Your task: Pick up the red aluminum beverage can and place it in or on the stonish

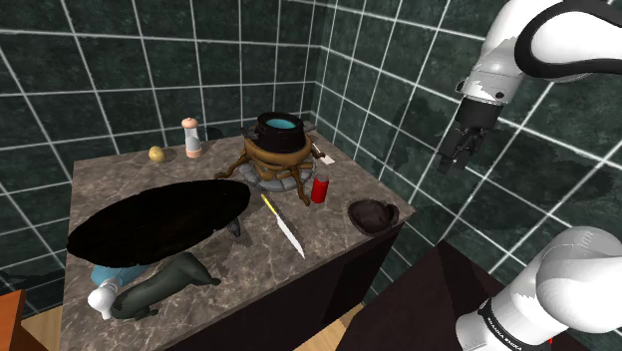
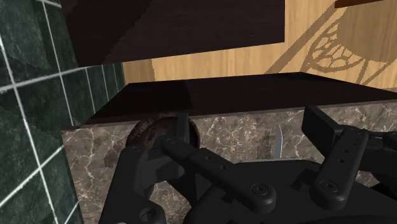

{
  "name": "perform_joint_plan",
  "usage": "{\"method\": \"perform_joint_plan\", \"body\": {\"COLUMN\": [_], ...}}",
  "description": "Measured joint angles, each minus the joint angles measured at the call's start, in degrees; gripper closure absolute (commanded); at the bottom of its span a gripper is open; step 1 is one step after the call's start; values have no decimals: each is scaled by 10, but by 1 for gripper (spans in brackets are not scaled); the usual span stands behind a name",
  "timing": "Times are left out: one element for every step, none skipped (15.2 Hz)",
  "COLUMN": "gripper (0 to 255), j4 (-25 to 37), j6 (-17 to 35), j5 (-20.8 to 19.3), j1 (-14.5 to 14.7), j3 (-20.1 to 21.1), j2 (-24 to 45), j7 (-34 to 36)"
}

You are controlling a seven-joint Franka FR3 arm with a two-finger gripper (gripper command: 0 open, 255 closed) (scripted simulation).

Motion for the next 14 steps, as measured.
{"method": "perform_joint_plan", "body": {"gripper": [0, 0, 0, 0, 0, 0, 0, 0, 0, 0, 0, 0, 0, 0], "j4": [0, -2, -4, -3, -1, -1, 0, -1, 5, 4, 9, 16, 27, 30], "j6": [0, 9, 22, 39, 56, 78, 99, 119, 135, 152, 168, 184, 197, 214], "j5": [0, -1, -1, -1, 0, 1, 0, -2, -1, 1, 0, 2, 2, 2], "j1": [0, 0, 0, 1, 2, 4, 3, 3, 4, 6, 5, 7, 8, 7], "j3": [0, -1, -1, -1, 1, 1, 0, -3, -2, 0, -2, -1, -2, -3], "j2": [0, 7, 17, 35, 53, 74, 96, 114, 135, 150, 170, 193, 215, 235], "j7": [0, -2, -4, -5, -6, -8, -12, -17, -19, -18, -22, -23, -26, -30]}}
